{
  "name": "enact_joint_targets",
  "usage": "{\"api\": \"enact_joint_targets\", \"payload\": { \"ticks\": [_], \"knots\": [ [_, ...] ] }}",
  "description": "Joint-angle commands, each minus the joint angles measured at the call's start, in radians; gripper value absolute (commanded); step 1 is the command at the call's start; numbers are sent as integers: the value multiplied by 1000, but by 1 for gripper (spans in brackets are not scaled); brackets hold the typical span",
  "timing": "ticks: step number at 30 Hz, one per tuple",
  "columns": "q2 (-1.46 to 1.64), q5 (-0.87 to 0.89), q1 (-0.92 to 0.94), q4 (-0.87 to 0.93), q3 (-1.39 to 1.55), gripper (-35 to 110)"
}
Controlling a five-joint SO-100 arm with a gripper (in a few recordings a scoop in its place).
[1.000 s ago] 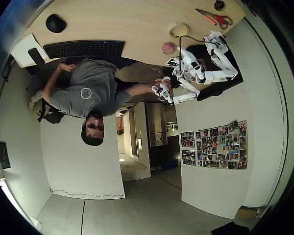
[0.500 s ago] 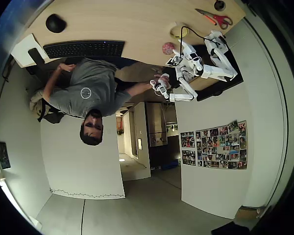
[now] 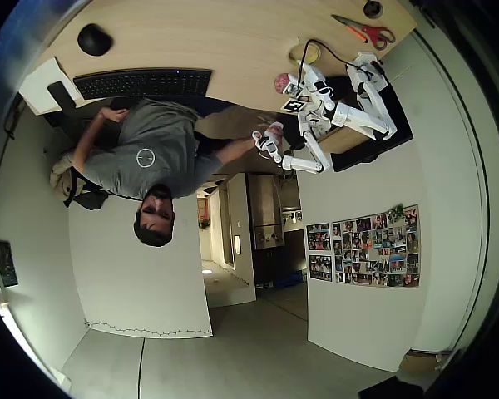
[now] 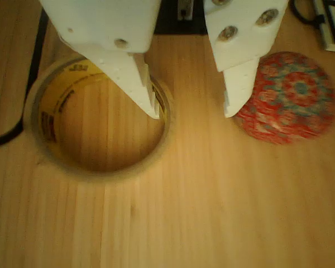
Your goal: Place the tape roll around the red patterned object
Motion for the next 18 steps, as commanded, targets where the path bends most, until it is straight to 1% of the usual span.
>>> {"api": "enact_joint_targets", "payload": {
  "ticks": [1,3,8,14,18],
  "knots": [
    [-9,-6,-9,-15,-2,23],
    [-17,-6,-6,-17,-9,19],
    [-41,-8,5,-21,-72,1],
    [-26,-35,18,48,-126,0],
    [31,-67,35,178,-229,0]
  ]
}}
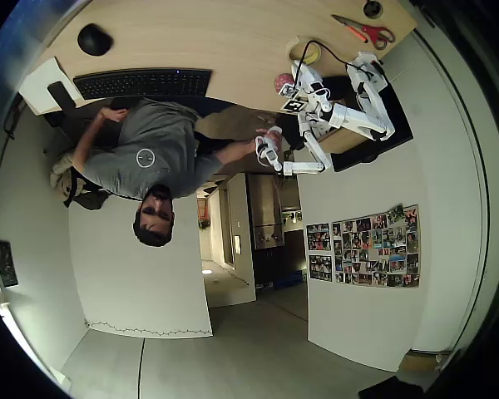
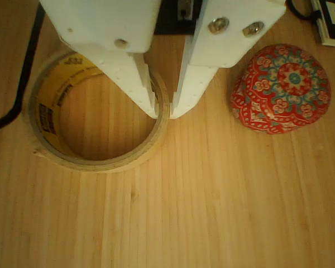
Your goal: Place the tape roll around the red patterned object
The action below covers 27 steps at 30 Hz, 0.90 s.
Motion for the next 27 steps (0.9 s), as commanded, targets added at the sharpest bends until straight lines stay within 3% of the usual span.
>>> {"api": "enact_joint_targets", "payload": {
  "ticks": [1,7,12,19,27],
  "knots": [
    [94,-44,6,115,-124,0],
    [156,-163,38,342,-351,0],
    [239,-215,-55,417,-474,0],
    [190,-173,-310,387,-511,0],
    [69,-104,-523,207,-469,0]
  ]
}}
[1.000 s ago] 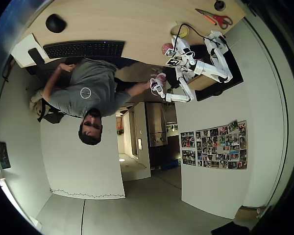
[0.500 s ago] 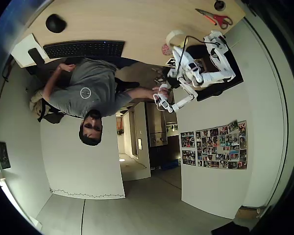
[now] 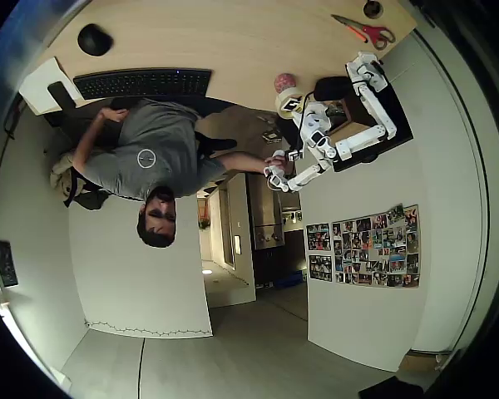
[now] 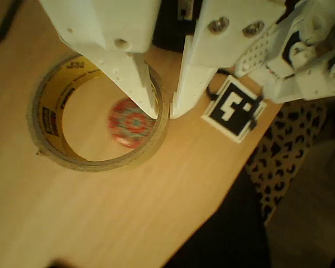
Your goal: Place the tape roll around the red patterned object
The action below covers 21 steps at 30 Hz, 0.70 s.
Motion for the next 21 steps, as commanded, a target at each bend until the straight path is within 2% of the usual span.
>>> {"api": "enact_joint_targets", "payload": {
  "ticks": [1,13,18,21],
  "knots": [
    [-34,3,-67,-81,-3,0],
    [-209,91,-55,-285,118,0],
    [-218,103,-41,-288,121,0],
    [-209,103,-37,-270,118,11]
  ]
}}
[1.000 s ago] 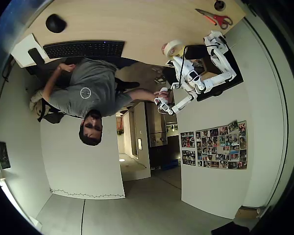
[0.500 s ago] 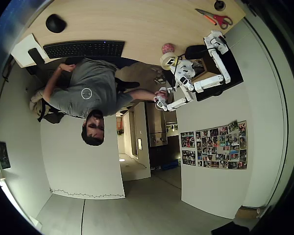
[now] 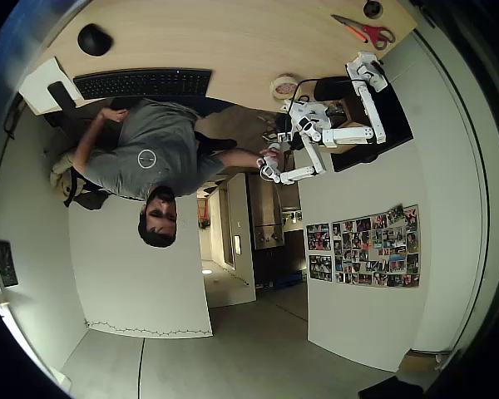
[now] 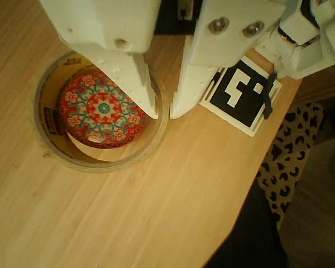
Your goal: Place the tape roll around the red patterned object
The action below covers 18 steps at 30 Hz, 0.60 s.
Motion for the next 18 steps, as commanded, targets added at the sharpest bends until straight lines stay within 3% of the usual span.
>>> {"api": "enact_joint_targets", "payload": {
  "ticks": [1,9,18],
  "knots": [
    [34,-12,0,21,2,14],
    [80,-67,31,137,-52,31],
    [163,-126,64,532,-367,36]
  ]
}}
